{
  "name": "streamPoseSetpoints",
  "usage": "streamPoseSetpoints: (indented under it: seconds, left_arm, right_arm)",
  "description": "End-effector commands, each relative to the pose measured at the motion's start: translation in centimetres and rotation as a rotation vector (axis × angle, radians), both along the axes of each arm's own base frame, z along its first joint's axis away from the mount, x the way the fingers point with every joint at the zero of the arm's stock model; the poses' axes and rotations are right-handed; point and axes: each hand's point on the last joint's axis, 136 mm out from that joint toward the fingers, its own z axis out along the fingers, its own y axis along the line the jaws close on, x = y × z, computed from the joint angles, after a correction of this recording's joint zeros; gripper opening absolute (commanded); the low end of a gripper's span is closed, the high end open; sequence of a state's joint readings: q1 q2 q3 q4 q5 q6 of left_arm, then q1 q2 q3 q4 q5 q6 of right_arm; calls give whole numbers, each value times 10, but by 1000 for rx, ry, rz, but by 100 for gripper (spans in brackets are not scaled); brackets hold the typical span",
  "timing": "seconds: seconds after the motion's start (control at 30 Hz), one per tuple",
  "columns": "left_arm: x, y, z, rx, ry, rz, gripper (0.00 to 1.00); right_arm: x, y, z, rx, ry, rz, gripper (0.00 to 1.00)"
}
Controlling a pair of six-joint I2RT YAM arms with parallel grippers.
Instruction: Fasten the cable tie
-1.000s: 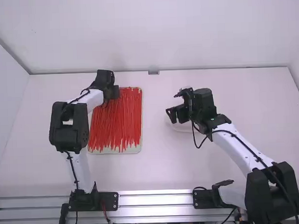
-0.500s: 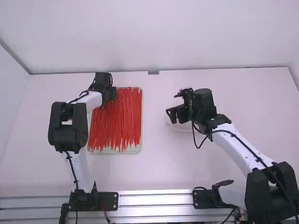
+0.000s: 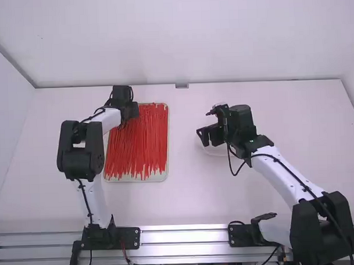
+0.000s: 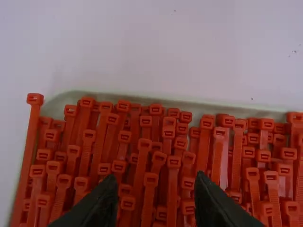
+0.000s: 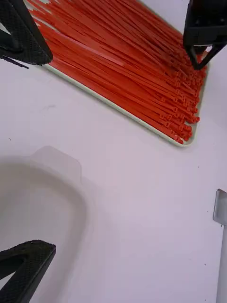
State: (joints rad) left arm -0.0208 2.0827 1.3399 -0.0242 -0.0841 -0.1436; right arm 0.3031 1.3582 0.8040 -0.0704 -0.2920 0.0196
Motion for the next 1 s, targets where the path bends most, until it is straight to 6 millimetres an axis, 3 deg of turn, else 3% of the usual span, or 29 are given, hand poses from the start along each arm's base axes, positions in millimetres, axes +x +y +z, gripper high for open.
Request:
streamPoseSetpoints:
  seconds: [0.0, 0.13, 0.97]
  left_arm:
    - [-6, 4, -24, 7, 51, 15, 43]
    - [-7, 5, -34, 9, 65, 17, 42]
    - [3, 21, -25, 19, 9, 44, 34]
  right_arm:
    - [7, 5, 14, 13, -32, 8, 99]
    - [6, 6, 14, 15, -31, 9, 99]
    - [4, 12, 15, 2, -46, 36, 99]
